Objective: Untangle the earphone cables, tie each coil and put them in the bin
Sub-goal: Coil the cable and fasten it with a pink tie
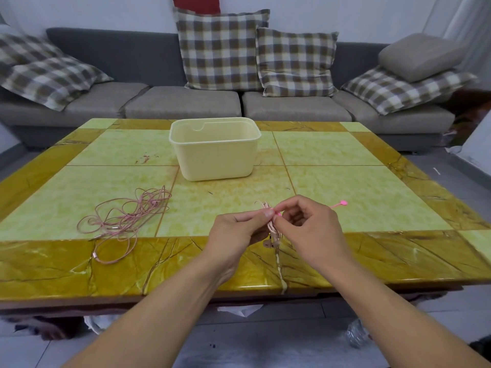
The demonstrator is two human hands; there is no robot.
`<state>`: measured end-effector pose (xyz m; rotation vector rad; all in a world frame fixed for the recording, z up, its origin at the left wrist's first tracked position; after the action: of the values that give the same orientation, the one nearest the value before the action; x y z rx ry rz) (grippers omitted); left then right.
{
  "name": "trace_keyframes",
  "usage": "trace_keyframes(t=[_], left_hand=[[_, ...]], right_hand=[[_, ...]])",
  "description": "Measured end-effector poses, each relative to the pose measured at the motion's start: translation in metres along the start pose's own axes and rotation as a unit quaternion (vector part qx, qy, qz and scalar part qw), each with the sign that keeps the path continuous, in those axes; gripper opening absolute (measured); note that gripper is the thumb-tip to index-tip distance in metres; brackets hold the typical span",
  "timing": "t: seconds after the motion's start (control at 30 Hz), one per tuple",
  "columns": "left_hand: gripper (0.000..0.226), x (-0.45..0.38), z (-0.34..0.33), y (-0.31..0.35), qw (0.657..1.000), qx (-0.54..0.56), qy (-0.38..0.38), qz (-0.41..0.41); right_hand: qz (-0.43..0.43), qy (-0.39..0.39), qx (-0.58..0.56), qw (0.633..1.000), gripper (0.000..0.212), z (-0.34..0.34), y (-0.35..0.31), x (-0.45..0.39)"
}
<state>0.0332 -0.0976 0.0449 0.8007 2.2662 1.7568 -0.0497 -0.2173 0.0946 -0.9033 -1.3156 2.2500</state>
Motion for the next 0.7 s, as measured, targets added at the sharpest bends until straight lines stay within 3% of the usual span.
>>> trace_keyframes(t=[0.2,0.27,0.37,0.5,0.7], left_hand=[[0.031,0.001,0.005,0.003,0.999,-0.034,0.010,-0.007],[0.032,0.000,0.006,0.004,0.999,-0.036,0.009,0.000],[0.025,0.002,0.003,0.004,0.999,-0.049,-0.009,0.011],[0.015,0.003,0.003,0.000,0.997,-0.075,-0.025,0.007],[0.042,0.002,0.005,-0.001,0.998,-0.063,-0.011,0.013]], right_hand=[[-0.089,-0.083,-0.136,0.983,0.018,-0.012,0.010,0.000],[-0.084,-0.092,-0.142,0.982,0.017,-0.012,0.010,-0.001],[-0.050,-0.057,-0.077,0.994,0.017,-0.005,0.012,-0.005],[-0.013,-0.066,0.004,0.998,0.016,-0.004,0.013,-0.007],[0.008,-0.077,0.056,0.995,0.009,0.000,0.011,-0.009]])
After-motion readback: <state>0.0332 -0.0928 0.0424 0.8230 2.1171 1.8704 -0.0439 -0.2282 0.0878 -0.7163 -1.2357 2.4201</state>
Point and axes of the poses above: each hand's wrist, its own x-axis away from the middle knuckle, its own z-axis out of the back of the hand, y = z × x, the point moved 9 cm from there along -x, towards the middle knuckle, and after that the axes turned 8 degrees about y, right-handed, at the moved point
